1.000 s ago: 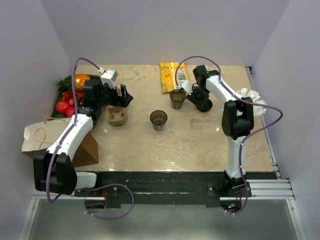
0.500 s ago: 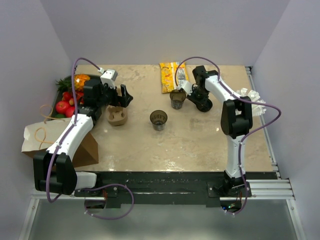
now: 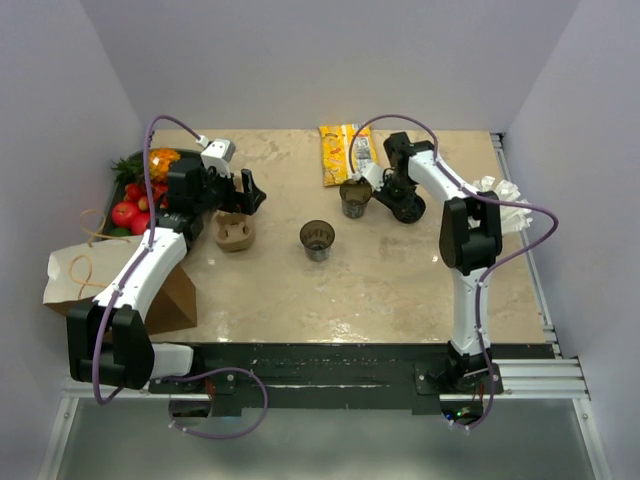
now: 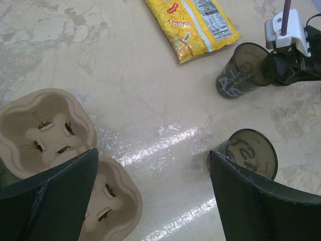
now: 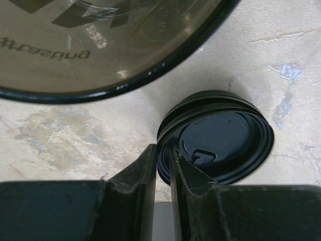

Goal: Pack the takeout coffee

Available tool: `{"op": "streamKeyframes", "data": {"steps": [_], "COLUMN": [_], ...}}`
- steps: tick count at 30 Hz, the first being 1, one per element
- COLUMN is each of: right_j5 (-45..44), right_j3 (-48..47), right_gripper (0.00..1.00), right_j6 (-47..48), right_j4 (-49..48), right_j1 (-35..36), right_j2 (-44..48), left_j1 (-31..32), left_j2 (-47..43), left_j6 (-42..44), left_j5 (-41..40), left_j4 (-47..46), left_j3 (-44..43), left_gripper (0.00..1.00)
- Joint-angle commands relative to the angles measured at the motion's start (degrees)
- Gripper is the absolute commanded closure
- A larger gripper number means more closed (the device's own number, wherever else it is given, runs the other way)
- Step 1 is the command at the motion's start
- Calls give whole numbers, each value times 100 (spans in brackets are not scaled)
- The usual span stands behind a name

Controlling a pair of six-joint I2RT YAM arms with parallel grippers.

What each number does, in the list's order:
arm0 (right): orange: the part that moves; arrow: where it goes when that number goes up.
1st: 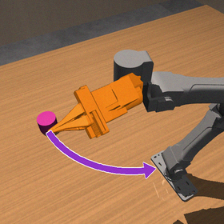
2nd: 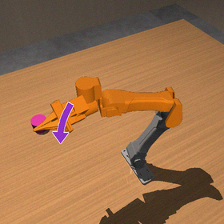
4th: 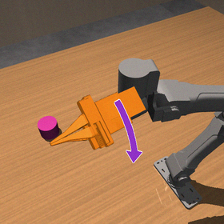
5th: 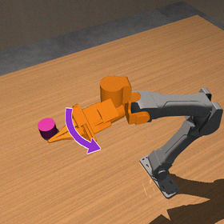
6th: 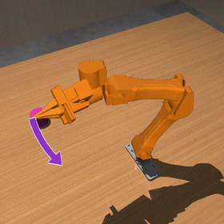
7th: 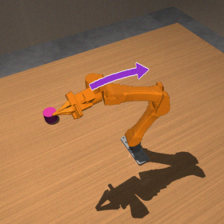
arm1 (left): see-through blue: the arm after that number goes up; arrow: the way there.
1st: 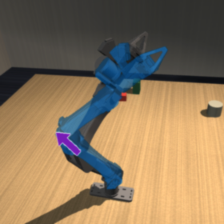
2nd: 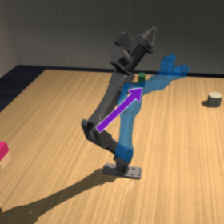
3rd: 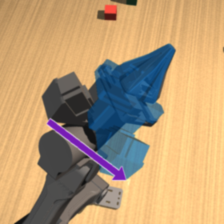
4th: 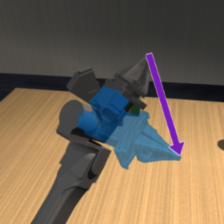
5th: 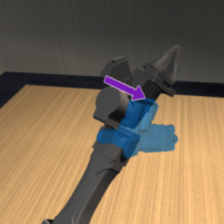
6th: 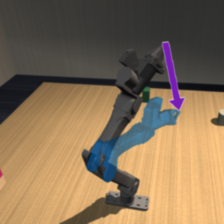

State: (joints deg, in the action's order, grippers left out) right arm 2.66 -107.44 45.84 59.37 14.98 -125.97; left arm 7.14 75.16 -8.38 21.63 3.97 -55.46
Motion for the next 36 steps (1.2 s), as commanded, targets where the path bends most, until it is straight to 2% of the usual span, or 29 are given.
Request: {"op": "streamKeyframes", "data": {"steps": [1,10,20,26,30,36], "right_j5": [51,77,191,455,560,693], "right_j3": [-251,-322,-805,-840,-840,-1077], "right_gripper": [80,84,100,100,100,100], "right_j6": [-67,-84,-207,-374,-883,-1349], "right_j4": [100,153,592,821,505,944], "right_j1": [5,5,13,5,-83,-127], "right_j2": [-41,-68,29,-15,169,-120], "left_j1": [-11,-11,-11,-11,-11,-11], "left_j2": [52,87,113,140,113,78], "left_j6": [-49,-50,-58,-93,-76,-120], "left_j5": [35,52,43,122,157,228], "left_j4": [-221,-230,-273,-300,-309,-309], "left_j3": [0,-8,0,27,27,88], "left_gripper": [4,4,4,4,4,4]}}
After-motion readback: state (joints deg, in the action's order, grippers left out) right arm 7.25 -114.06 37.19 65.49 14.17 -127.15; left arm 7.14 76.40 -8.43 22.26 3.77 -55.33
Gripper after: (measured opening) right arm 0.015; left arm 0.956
